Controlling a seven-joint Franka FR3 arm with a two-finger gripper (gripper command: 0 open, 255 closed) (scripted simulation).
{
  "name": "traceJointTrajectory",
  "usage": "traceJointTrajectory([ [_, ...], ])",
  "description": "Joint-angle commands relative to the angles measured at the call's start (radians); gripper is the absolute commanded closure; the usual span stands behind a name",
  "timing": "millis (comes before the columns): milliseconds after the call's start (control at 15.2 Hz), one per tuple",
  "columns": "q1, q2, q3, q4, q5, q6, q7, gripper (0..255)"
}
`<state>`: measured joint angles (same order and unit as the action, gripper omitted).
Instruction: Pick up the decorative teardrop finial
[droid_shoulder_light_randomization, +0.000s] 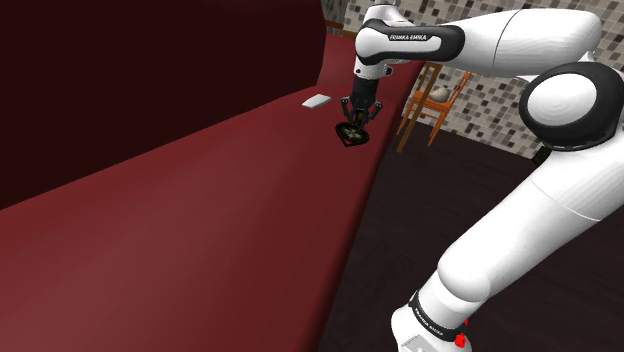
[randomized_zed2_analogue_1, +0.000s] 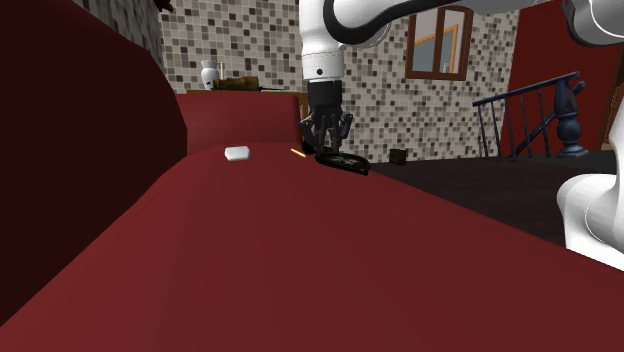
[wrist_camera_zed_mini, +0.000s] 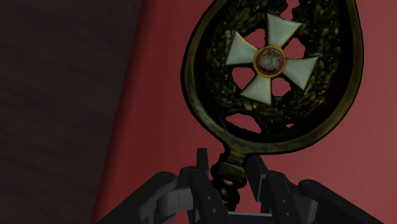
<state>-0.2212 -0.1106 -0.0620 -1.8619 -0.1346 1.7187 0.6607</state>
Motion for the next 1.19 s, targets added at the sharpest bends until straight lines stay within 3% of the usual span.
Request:
traceJointTrajectory([
  [0, 0.000, 0.000, 0.000, -0.001, 0.000, 0.000, 0.000, 255],
  [1122, 0.002, 0.034, 0.003, 0.244, 0.004, -0.208, -0.024, 255],
])
